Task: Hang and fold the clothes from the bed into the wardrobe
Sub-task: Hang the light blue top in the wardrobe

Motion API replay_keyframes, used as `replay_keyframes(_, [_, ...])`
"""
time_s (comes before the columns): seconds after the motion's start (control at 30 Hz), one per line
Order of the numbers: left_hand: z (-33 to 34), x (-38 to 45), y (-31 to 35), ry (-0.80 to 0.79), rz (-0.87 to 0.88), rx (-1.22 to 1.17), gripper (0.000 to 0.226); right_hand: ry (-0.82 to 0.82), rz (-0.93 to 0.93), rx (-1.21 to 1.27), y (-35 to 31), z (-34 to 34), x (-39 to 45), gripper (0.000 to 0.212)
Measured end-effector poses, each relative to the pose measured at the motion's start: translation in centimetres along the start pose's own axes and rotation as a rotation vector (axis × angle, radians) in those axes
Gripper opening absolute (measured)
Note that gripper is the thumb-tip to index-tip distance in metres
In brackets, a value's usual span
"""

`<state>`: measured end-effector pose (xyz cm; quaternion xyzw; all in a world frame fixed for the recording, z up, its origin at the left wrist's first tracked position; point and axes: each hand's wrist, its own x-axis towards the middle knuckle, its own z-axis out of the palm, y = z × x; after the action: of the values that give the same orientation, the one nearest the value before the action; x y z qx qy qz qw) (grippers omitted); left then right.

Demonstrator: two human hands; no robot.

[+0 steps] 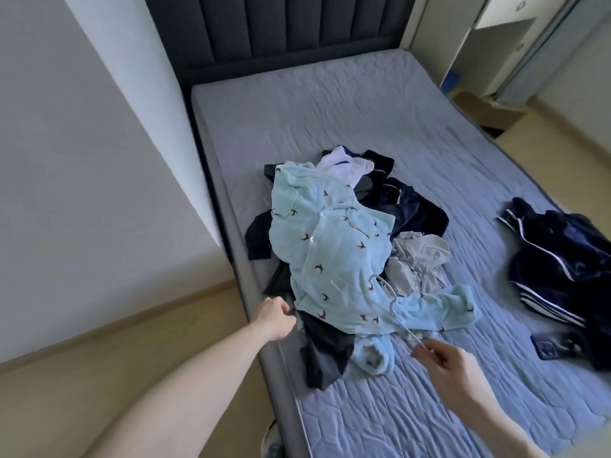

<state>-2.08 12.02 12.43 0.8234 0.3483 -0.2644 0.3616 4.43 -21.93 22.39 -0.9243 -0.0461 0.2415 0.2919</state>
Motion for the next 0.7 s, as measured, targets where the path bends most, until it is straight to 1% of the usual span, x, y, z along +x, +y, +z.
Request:
replay_keyframes(0.1, [4.0,7.2,1.5,-0.058,-0.042,-0.073,0.053,0.085,0.009,0.050,2.5,1.2,5.4,0.022])
replay_keyframes(0.2, [9.3,13.8,3.3,-0.096,-0.115,-0.259,0.071,0.131,0.023,0.075,5.6,3.3,10.2,0.019])
replay_keyframes(0.27, [12.3,16.6,4.3,-0.090,-0.199,-0.489,0.080,0.148,0.045,0.103,7.0,4.5,12.0,0.020])
replay_keyframes(0.33, [14.5,19.2,5.0,-0.082,-0.293,-0.804,0.082,0.161,0.059,0.132,8.2,5.7,13.2,0.024])
replay_keyframes(0.37, [15.4,20.5,5.4,-0.048,-0.335,-0.939,0.079,0.171,0.073,0.148,8.9,6.2,13.8,0.025])
replay_keyframes(0.4, [16.0,21.6,5.6,0.027,-0.363,-1.009,0.074,0.182,0.078,0.156,9.3,6.5,14.4,0.026])
replay_keyframes(0.43, [16.0,22.1,5.7,0.110,-0.380,-0.990,0.067,0.190,0.087,0.161,9.5,6.8,14.6,0.026])
replay_keyframes(0.47, [16.0,22.0,5.8,0.174,-0.377,-0.922,0.062,0.200,0.100,0.170,9.7,6.8,14.9,0.027])
replay_keyframes(0.53, [15.4,20.2,5.6,0.243,-0.323,-0.754,0.049,0.219,0.126,0.184,9.7,6.8,14.4,0.028])
replay_keyframes(0.57, [14.8,18.8,5.5,0.250,-0.244,-0.739,0.041,0.231,0.133,0.188,9.4,6.6,13.9,0.030])
replay_keyframes(0.63, [12.2,14.7,5.6,0.245,-0.055,-0.799,0.023,0.229,0.139,0.212,7.9,6.1,12.2,0.028])
replay_keyframes(0.67, [10.7,12.5,5.8,0.227,0.015,-0.829,0.019,0.216,0.153,0.217,7.0,5.9,11.3,0.023])
replay_keyframes(0.7, [8.6,10.3,6.4,0.211,0.069,-0.852,0.019,0.207,0.155,0.230,5.8,5.4,10.4,0.018])
